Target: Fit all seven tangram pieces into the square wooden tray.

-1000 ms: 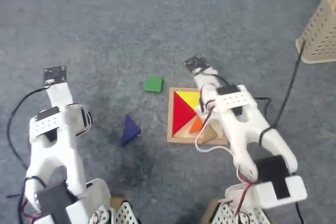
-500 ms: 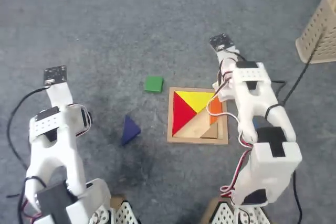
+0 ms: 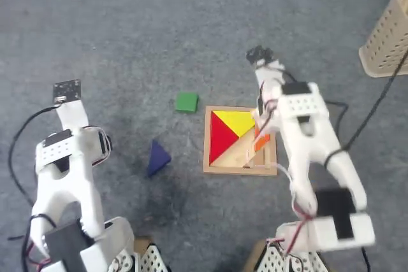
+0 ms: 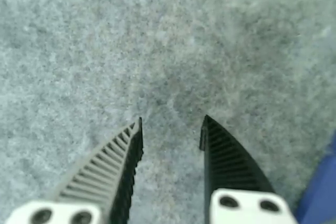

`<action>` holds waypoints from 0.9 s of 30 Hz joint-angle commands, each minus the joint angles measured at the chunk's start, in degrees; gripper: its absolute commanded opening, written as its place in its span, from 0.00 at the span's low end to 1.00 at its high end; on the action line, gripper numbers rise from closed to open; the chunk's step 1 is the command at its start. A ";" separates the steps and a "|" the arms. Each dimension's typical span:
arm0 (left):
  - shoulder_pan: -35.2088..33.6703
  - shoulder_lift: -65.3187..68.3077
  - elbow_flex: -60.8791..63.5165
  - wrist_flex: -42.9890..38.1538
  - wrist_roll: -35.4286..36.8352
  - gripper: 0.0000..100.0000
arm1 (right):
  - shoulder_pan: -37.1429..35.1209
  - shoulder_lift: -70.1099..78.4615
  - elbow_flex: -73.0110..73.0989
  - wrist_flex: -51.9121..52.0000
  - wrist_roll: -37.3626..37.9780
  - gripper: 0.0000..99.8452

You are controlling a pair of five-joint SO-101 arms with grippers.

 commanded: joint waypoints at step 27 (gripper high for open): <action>0.35 -0.70 -0.22 -0.79 -0.53 0.17 | -12.53 -2.77 17.41 -6.37 7.30 0.01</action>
